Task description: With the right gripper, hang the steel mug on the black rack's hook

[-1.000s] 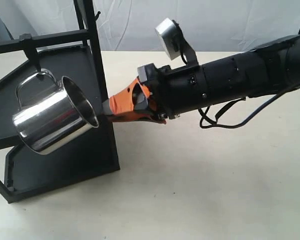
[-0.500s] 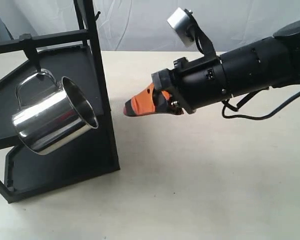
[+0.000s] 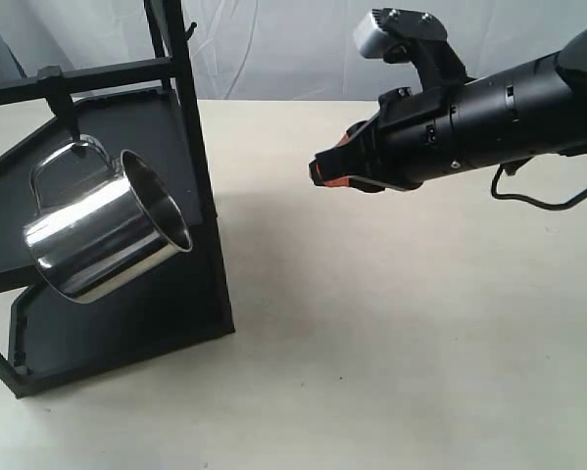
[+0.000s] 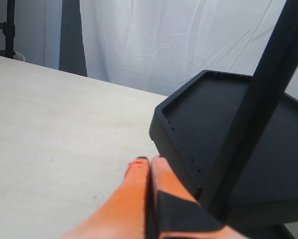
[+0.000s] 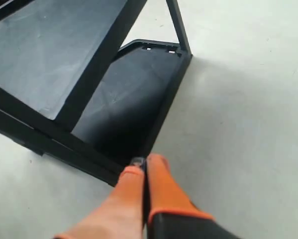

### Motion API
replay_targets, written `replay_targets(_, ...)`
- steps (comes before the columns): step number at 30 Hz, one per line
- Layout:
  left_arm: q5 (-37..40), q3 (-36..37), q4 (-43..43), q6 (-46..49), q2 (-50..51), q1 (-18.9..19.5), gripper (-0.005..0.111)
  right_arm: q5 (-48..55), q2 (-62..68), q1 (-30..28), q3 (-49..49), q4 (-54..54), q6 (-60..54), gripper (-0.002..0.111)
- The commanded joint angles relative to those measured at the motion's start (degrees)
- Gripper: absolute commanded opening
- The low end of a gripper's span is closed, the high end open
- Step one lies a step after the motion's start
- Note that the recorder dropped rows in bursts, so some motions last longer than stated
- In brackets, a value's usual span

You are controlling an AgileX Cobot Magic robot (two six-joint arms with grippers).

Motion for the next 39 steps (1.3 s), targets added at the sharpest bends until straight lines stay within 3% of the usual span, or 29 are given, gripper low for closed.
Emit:
replay_targets(1,-0.3,0.0,-0.1,0.1,-0.3,0.0,0.001,-0.9,-0.6,-0.2,0.0,-0.5,-0.1,-0.001)
replay_targets(6,-0.4,0.0,-0.2,0.1,-0.3,0.0,0.001,-1.9,-1.0,-0.2,0.0,-0.5,-0.1,-0.001)
replay_targets(9,-0.2,0.0,-0.2,0.1,-0.3,0.0,0.001,-4.6,-1.9,-0.2,0.0,-9.4,-3.5,-0.001)
replay_targets(11,0.1,0.0,0.4,0.1,-0.3,0.0,0.001,-11.6,-4.6,-0.2,0.0,-17.0,-3.5,-0.001)
replay_targets(13,0.1,0.0,2.4,0.1,-0.3,0.0,0.001,-24.3,-11.0,-0.2,0.0,-16.6,-1.6,-0.001)
replay_targets(17,0.1,0.0,2.9,0.1,-0.3,0.0,0.001,-38.2,-26.7,-1.7,0.0,-17.5,-5.0,-0.001)
replay_targets(19,0.1,0.0,2.9,0.1,-0.3,0.0,0.001,-32.7,-33.3,-5.6,0.5,-18.3,-6.4,-0.001)
replay_targets(22,0.1,0.0,2.9,0.1,-0.3,0.0,0.001,-32.6,-38.3,-9.5,4.9,-18.2,-6.4,-0.001)
replay_targets(28,0.1,0.0,2.9,0.1,-0.3,0.0,0.001,-43.2,-39.3,-9.9,18.1,-6.1,-6.2,-0.001)
replay_targets(32,0.1,0.0,2.9,0.1,-0.3,0.0,0.001,-42.3,-45.9,-12.4,26.2,-4.5,-5.7,-0.001)
replay_targets(35,0.1,0.0,2.9,0.1,-0.3,0.0,0.001,-41.4,-51.4,-15.9,30.9,-7.9,-0.1,-0.001)
replay_targets(39,0.1,0.0,2.9,0.1,-0.3,0.0,0.001,-38.4,-59.4,-21.6,36.3,-20.9,14.1,-0.001)
